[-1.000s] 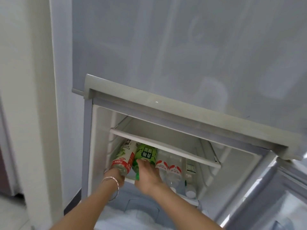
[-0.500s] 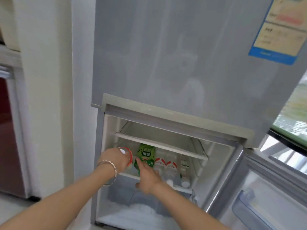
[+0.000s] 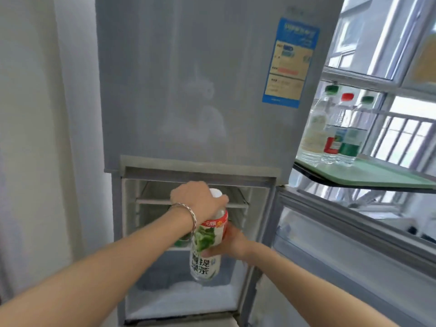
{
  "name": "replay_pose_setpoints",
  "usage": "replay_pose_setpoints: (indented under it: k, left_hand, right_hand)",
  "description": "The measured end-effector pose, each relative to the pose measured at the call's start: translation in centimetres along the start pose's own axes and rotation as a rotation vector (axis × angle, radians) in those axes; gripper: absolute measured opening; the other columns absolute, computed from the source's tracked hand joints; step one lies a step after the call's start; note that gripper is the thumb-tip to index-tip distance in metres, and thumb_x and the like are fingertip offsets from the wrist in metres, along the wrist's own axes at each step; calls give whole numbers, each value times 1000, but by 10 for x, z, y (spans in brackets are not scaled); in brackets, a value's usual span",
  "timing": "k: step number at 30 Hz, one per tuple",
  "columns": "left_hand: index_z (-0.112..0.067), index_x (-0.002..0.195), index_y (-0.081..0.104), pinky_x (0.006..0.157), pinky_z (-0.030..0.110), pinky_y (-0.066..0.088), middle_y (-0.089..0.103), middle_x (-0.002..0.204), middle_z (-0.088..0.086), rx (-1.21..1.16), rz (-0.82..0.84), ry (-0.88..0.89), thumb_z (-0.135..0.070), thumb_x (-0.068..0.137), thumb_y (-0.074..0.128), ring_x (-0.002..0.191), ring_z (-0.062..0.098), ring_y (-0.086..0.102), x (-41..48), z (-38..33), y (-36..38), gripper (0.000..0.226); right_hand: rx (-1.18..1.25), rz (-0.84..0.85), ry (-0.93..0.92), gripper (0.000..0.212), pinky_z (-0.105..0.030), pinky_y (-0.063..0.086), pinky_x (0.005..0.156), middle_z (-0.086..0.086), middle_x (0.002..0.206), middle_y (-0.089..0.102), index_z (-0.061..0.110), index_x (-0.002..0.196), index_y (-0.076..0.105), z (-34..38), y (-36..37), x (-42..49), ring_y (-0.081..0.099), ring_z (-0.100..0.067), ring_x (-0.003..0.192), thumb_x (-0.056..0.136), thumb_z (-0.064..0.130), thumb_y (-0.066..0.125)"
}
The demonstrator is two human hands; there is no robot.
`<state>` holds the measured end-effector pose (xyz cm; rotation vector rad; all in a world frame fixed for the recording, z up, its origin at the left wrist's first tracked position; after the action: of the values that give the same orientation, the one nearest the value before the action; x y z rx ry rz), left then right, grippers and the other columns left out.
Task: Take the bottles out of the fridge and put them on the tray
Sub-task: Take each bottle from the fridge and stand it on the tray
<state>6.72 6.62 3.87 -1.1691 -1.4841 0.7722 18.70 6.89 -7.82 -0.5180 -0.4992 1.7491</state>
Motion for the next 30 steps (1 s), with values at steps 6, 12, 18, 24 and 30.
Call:
replay_pose_setpoints:
  k: [6,12,18,24,30]
  left_hand:
    - [-20,58,48,52,26,40,57,59,-4,-214,-330,285,-75,75,42,56,18,56,-7,-79,-55,58]
    - [-13,86,54,52,21,37,60,72,2,-672,-573,437,-44,94,44,61,15,53,8,-137,-106,33]
    - [-19,104,51,67,40,56,64,88,-2,-800,-535,506,-37,90,49,72,16,65,7,-193,-104,23]
    - [-22,135,47,80,25,51,58,133,-1,-868,-93,618,-23,95,46,93,9,63,34,-256,-71,40]
    - [-19,148,32,81,28,49,48,145,10,-699,176,634,-27,101,38,107,24,62,45,-309,-19,48]
  right_hand:
    - [150,-142,-46,47,-26,55,89,7,101,76,28,102,65,23,-84,-63,70,-4,93,65,9,86]
    - [246,-429,-194,66,-21,53,69,2,107,73,17,125,51,62,-184,-102,71,-11,93,69,21,84]
    - [323,-763,-369,64,-27,55,71,-4,101,72,10,123,45,97,-286,-128,72,-14,85,74,33,79]
    - [150,-1008,-361,77,-37,60,73,-4,103,73,14,120,47,84,-367,-124,73,-19,85,60,45,85]
    - [87,-1111,-199,76,-40,56,84,-1,104,67,11,127,45,24,-396,-91,68,-22,93,69,44,82]
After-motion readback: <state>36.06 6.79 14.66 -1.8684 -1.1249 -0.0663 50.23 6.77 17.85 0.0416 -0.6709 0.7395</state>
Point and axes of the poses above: each hand's wrist, its own x-axis towards the middle knuckle, its own y-axis out of the palm, z = x × y, the point moved 5 cm from there along x, towards the middle knuckle
